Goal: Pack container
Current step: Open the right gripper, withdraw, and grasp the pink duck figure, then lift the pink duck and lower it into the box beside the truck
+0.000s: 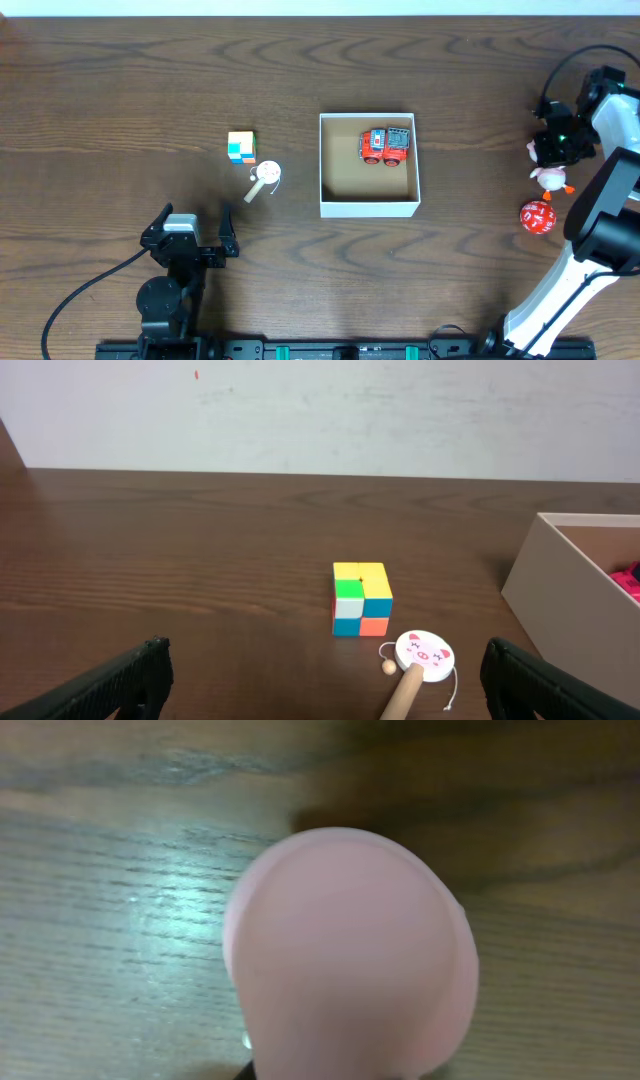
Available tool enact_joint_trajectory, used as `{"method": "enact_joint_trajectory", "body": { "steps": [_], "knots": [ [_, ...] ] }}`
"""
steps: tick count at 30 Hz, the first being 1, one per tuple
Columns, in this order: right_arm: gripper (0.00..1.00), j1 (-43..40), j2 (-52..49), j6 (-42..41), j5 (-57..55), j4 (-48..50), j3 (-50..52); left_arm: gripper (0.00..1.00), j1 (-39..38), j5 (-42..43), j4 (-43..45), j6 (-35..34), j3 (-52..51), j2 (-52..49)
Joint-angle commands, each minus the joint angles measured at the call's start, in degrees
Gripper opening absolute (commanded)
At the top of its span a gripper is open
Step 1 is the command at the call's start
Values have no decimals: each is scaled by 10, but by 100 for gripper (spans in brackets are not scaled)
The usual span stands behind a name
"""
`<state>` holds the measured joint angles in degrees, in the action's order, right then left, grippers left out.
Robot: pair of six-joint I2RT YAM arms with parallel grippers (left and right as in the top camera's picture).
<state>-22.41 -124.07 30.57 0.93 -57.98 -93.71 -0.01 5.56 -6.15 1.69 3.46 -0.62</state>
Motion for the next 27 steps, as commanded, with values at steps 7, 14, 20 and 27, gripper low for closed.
{"method": "enact_joint_trajectory", "body": {
  "steps": [7,14,20,27],
  "knots": [
    [2,88,104,-3,1,-8,-27,98,3,-7,-6,0,-17,4],
    [1,205,207,-3,2,26,-59,98,3,-7,-6,0,-17,4],
    [1,321,258,0,2,100,-59,98,3,-7,-6,0,-17,4],
    [1,434,254,-3,2,120,-59,98,3,-7,-6,0,-17,4]
  ]
}}
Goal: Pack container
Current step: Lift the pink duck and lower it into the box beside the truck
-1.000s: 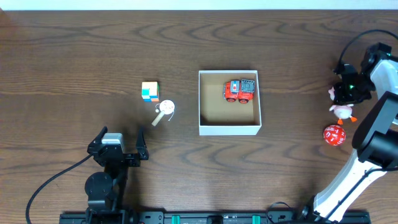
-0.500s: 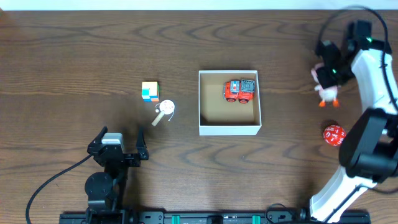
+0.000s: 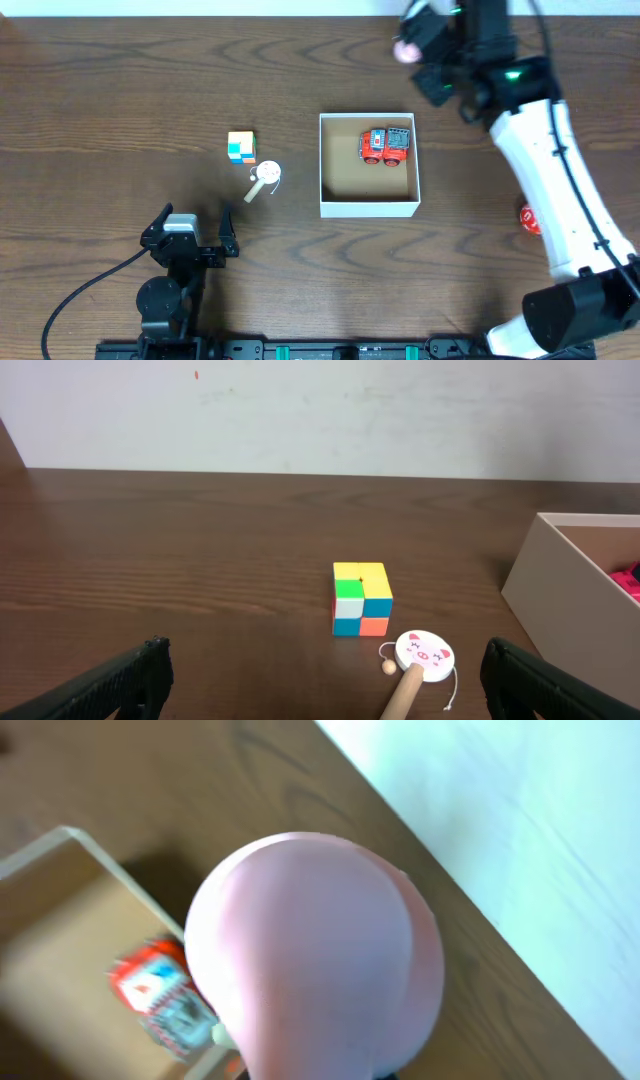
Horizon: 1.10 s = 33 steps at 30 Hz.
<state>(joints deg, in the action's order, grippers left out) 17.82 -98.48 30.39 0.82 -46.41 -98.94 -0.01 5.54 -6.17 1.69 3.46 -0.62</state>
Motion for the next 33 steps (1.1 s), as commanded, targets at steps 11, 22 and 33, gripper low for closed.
{"method": "enact_joint_trajectory", "body": {
  "steps": [11,22,33],
  "knots": [
    [1,82,-59,-257,2,21,-6,98,3,-7,-6,0,-17,4],
    [1,115,-105,-413,3,-28,-6,98,3,-7,-6,0,-17,4],
    [1,177,-105,-463,-37,-89,3,98,3,-7,-6,0,-17,4]
  ]
}}
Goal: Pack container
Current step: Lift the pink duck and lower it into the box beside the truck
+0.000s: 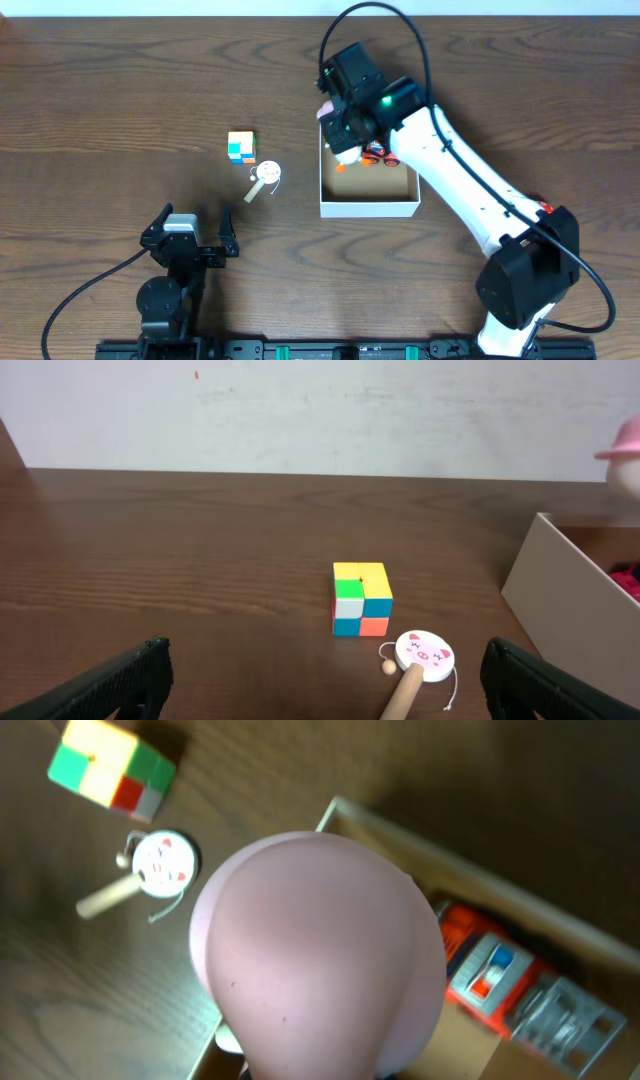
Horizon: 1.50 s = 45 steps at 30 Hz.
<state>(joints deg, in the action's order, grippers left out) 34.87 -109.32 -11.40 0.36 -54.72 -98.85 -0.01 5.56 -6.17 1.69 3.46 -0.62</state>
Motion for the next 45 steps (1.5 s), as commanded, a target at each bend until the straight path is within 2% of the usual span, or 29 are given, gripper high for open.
{"method": "enact_joint_trajectory", "body": {
  "steps": [1,5,17,21,34,45],
  "knots": [
    [1,9,3,-54,-45,-8,7,98,3,-7,-6,0,-17,4],
    [1,12,3,-64,-77,-9,21,98,3,-7,-6,0,-17,4],
    [1,12,3,-174,-96,25,101,98,3,-7,-6,0,-17,4],
    [1,12,3,-173,-94,55,127,98,3,-7,-6,0,-17,4],
    [13,12,3,-172,-94,156,143,98,3,-7,-6,0,-17,4],
    [11,12,1,-173,-94,159,143,98,3,-7,-6,0,-17,4]
  ]
}}
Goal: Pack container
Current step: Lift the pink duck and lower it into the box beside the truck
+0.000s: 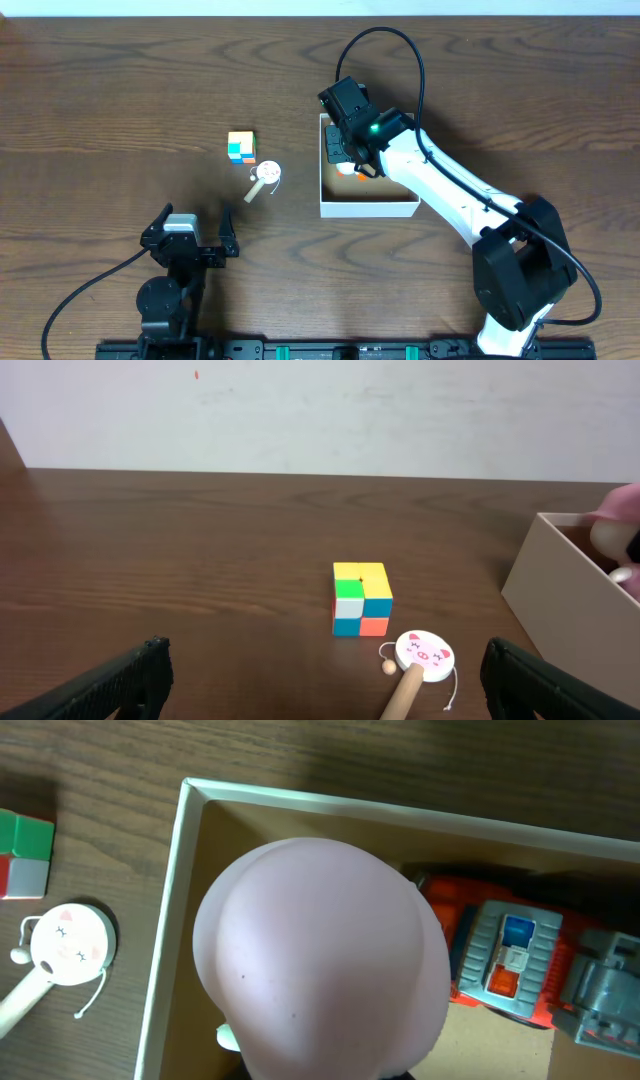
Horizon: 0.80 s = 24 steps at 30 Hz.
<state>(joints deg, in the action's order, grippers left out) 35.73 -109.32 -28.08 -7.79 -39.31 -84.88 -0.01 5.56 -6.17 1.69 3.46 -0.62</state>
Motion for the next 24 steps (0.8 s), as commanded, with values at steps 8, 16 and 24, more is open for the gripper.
{"method": "enact_joint_trajectory", "body": {
  "steps": [8,16,24],
  "knots": [
    [10,3,-14,-6,-12,14,3,98,3,-7,-6,0,-17,4],
    [11,3,-35,-6,-9,14,3,98,3,-7,-6,0,-17,4],
    [13,3,-42,-6,-8,14,3,98,3,-7,-6,0,-17,4]
  ]
}}
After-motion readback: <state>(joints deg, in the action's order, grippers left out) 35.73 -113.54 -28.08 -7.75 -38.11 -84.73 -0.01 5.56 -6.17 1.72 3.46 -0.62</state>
